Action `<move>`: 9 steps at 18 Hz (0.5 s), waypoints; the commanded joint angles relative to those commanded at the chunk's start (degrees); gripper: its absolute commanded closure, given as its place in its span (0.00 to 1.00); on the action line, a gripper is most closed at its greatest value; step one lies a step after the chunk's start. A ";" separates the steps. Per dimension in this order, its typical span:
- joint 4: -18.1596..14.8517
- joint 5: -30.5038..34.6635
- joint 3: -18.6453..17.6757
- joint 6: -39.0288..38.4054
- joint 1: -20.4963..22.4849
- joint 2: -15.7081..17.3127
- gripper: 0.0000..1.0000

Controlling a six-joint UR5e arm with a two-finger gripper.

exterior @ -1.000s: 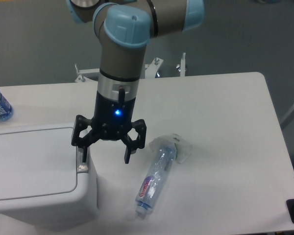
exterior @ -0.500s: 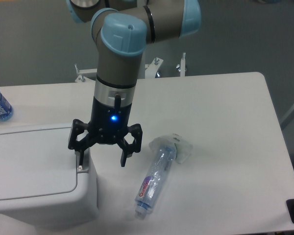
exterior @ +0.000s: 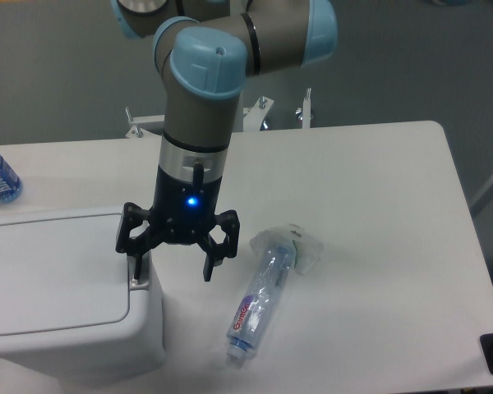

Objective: Open the trash can
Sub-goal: 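Press the button with the gripper to release the lid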

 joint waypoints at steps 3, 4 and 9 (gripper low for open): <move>0.09 0.00 0.00 0.18 0.00 -0.26 0.00; 0.00 0.00 0.09 0.00 0.17 -0.35 0.00; 0.00 0.00 0.53 -0.09 0.53 -0.35 0.00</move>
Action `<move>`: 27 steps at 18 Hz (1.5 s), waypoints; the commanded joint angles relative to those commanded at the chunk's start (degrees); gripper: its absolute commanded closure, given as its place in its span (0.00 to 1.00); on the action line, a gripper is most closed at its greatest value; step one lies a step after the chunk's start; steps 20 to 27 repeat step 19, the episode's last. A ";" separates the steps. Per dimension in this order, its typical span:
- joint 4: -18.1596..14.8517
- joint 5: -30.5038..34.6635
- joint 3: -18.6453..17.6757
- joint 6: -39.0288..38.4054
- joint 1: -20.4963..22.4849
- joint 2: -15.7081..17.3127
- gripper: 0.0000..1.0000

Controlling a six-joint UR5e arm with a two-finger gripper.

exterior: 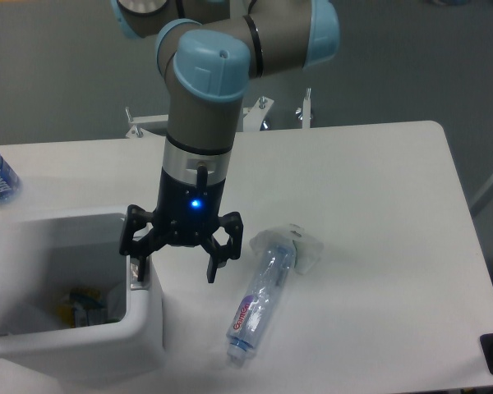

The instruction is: Open the trash can

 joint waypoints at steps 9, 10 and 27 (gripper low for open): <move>0.53 0.35 4.04 2.88 2.63 0.44 0.00; 0.35 0.79 4.39 4.99 3.77 0.70 0.00; -1.23 16.96 1.85 20.56 9.49 3.34 0.00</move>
